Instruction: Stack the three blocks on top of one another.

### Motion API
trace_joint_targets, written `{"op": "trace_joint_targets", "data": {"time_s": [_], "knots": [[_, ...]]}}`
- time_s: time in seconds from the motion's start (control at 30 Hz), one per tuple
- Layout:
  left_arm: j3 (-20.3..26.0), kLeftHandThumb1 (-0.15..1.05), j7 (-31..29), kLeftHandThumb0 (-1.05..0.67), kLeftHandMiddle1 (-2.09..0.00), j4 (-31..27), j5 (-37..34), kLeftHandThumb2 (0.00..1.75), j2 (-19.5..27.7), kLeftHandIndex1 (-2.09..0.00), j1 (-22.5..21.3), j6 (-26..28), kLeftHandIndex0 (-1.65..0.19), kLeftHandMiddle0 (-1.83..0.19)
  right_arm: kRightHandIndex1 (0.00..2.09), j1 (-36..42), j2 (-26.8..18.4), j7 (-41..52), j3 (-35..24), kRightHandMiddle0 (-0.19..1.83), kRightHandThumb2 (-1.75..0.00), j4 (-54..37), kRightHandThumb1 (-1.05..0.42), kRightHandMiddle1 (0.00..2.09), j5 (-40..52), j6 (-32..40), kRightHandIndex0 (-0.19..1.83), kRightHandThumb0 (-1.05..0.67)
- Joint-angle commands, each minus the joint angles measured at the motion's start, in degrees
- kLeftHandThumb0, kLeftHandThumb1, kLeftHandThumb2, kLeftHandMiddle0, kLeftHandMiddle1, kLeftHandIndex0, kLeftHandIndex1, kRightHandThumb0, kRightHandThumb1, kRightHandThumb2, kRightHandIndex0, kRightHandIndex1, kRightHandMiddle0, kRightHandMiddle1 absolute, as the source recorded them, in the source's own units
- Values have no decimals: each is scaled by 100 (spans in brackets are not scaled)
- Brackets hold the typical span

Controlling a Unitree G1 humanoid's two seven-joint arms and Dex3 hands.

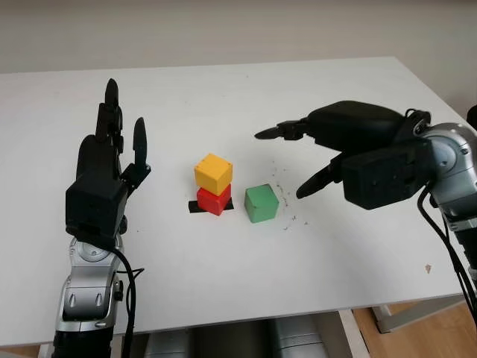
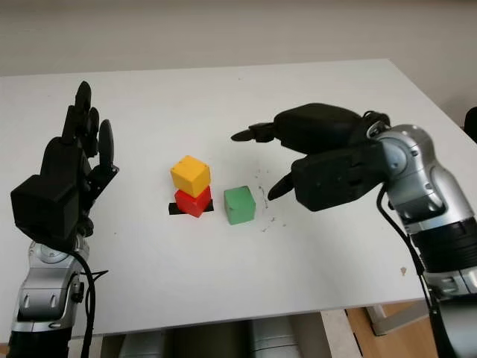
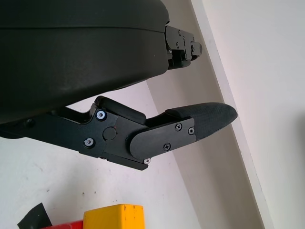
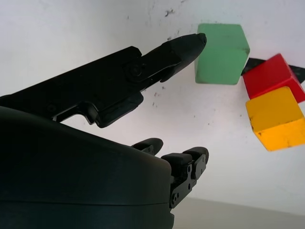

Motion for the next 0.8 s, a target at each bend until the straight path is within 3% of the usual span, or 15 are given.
{"op": "trace_joint_targets", "data": {"time_s": [0.0, 0.2, 0.27, 0.33, 0.4, 0.63, 0.77], "knots": [[19, 105, -1, -71, -5, -53, -1, 69, 19, -5, 63, -14, -1, -2, 21, -73, 83, 62, 24, 31, -4, 29, -84, 22, 57, 66, 37, -65], [25, 105, 5, -71, -5, -103, 21, 69, 26, -5, 70, 29, -1, -2, 27, -73, 167, -62, 173, 36, -5, 85, -83, 25, -230, 36, 44, -69], [20, 105, 8, -72, -5, -94, 39, 69, 39, -5, 73, 11, -1, -2, 40, -71, 188, -47, 211, 35, -5, 72, -83, 28, -307, 97, 36, -69], [24, 105, -2, -72, -5, -90, 32, 69, 44, -5, 80, 5, -1, -2, 78, -66, 207, -105, 232, 33, -5, 144, -82, 35, -351, 24, 18, -69], [33, 105, -6, -71, -5, -87, 15, 69, 39, -5, 78, 8, -1, -2, 100, -67, 223, -227, 265, 31, -5, 260, -83, 46, -416, -126, 9, -71], [25, 105, -4, -71, -5, -102, 31, 69, 42, -5, 78, 24, 0, -2, 105, -74, 274, -324, 333, 19, -6, 392, -85, 74, -494, -320, 8, -74], [25, 105, -11, -70, -5, -91, 27, 69, 45, -5, 69, 12, 0, -2, 133, -38, 363, -309, 377, 8, -6, 432, -85, 91, -496, -337, -6, -72]]}}
